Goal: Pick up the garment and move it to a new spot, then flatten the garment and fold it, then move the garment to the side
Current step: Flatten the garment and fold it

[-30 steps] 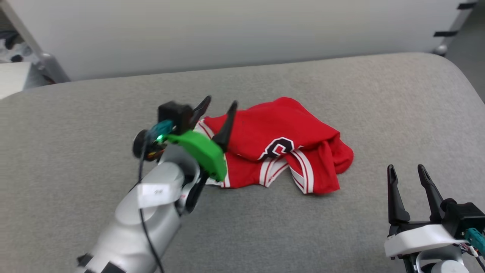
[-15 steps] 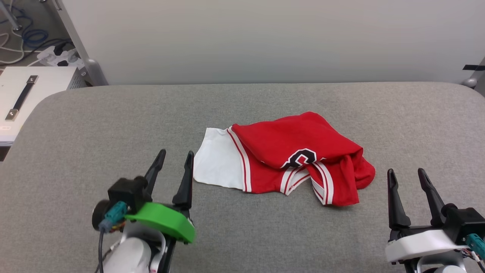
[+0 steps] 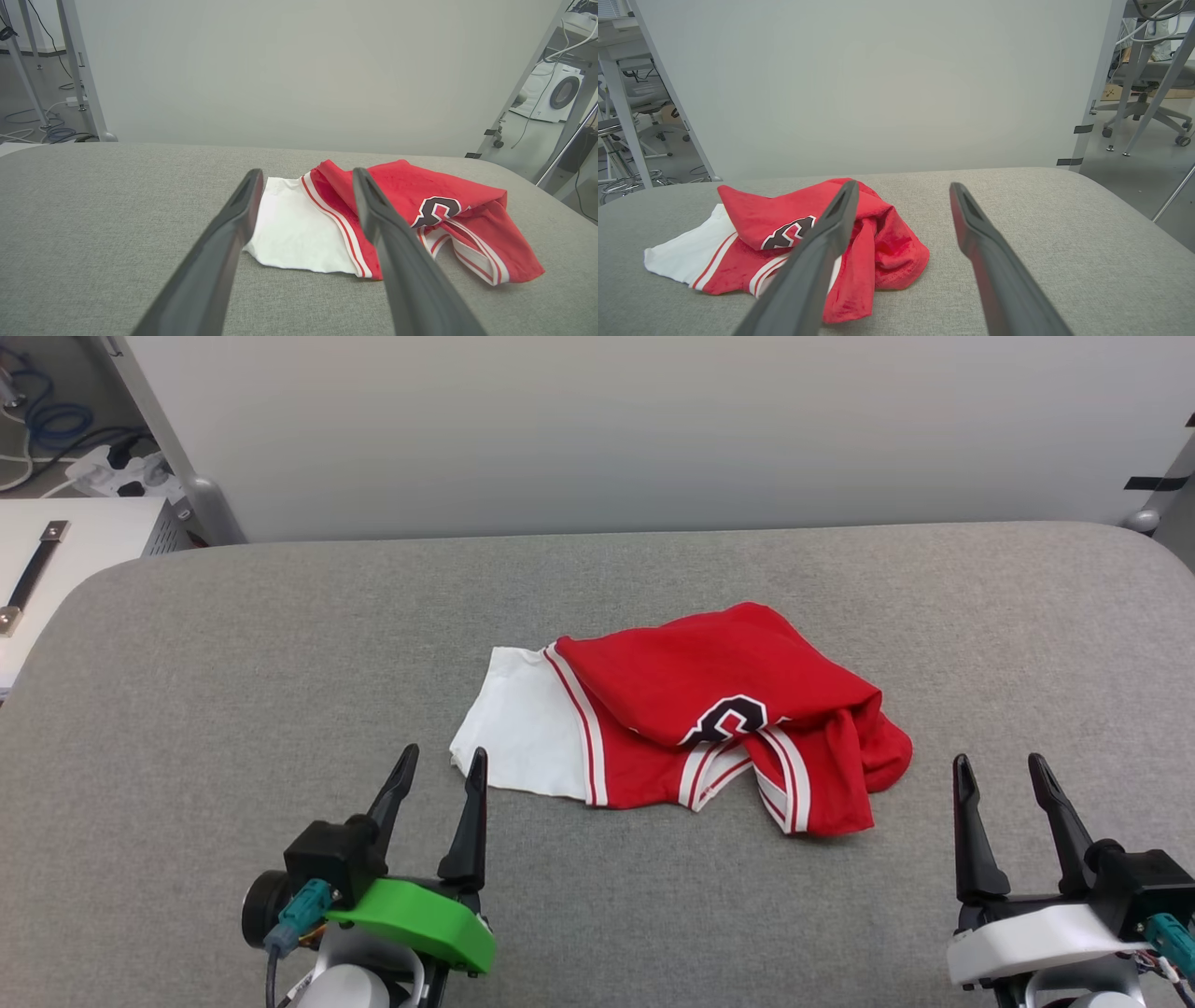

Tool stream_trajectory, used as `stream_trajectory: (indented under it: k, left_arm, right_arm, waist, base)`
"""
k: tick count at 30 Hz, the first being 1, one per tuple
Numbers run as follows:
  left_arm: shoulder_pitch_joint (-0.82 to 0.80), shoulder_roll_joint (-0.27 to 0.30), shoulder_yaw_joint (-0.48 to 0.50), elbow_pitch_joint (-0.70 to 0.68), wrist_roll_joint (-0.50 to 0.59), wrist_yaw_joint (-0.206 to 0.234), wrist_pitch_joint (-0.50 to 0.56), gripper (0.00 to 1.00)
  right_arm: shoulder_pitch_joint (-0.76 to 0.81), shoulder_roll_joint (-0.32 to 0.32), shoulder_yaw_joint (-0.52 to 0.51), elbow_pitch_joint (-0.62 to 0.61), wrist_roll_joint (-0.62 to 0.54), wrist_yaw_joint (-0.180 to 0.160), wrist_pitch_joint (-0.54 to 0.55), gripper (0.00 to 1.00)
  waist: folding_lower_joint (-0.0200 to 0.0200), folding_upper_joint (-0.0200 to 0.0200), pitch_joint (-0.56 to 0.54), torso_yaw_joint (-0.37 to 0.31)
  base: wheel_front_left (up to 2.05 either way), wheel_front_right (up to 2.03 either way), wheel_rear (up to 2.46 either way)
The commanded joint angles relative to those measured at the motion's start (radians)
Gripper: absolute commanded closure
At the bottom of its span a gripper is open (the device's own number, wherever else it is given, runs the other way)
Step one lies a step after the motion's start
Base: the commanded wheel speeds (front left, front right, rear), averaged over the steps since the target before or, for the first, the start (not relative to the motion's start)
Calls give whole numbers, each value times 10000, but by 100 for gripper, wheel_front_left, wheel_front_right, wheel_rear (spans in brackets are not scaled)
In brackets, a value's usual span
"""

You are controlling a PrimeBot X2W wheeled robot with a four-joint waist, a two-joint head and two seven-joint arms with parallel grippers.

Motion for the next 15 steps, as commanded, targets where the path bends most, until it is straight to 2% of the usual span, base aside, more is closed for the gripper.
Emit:
stream_trajectory:
  k: [1, 6, 9, 15]
  left_arm:
    - [83, -84, 104, 102, 113, -103, -58, 0]
    - [-198, -114, 164, 810, 88, -289, 10, 0]
    - [-708, -50, 138, 1271, 63, -201, 685, 0]
    - [-1959, 94, 23, 2041, -14, 319, 3674, 0]
  right_arm:
    - [58, -16, 33, -21, 33, -11, -59, 0]
    - [-12, -16, 82, -63, 16, -11, -59, 0]
    - [-57, -16, 98, -86, -51, -11, -59, 0]
    - [-246, -16, 158, -163, -122, -11, -59, 0]
  waist:
    - [0, -1, 32, -40]
    - [0, -1, 233, -229]
    - [0, -1, 475, -321]
    - [0, -1, 1058, -482]
  base:
    - [0, 0, 0]
    - [0, 0, 0]
    - [0, 0, 0]
    - [0, 0, 0]
